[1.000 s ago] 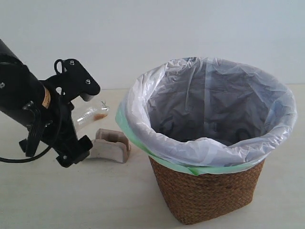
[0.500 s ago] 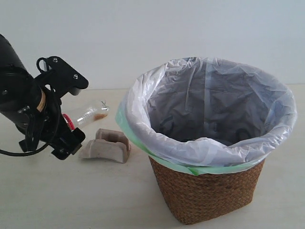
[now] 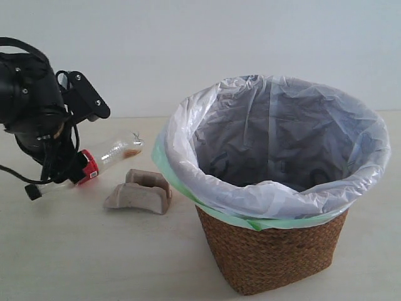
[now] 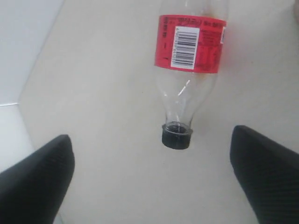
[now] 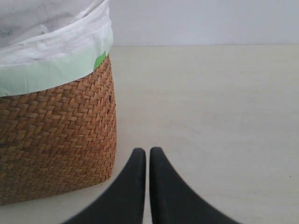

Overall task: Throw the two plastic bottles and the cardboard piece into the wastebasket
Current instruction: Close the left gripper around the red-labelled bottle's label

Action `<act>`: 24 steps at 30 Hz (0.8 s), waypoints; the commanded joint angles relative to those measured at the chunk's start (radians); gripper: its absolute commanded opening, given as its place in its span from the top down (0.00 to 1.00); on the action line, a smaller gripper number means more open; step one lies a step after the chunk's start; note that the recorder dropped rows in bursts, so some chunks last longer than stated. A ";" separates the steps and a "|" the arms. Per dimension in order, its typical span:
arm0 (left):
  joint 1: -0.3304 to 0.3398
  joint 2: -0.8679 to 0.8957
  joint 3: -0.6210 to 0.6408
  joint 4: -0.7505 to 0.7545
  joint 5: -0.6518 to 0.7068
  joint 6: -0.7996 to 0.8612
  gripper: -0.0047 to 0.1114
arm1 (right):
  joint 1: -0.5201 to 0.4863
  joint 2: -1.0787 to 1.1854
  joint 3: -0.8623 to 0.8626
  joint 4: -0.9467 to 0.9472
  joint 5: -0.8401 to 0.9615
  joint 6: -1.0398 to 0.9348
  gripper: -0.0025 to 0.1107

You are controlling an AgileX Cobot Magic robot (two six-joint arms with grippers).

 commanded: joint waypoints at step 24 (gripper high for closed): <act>0.146 0.253 -0.178 -0.127 -0.234 0.197 0.25 | -0.006 -0.004 -0.001 -0.007 -0.004 -0.004 0.98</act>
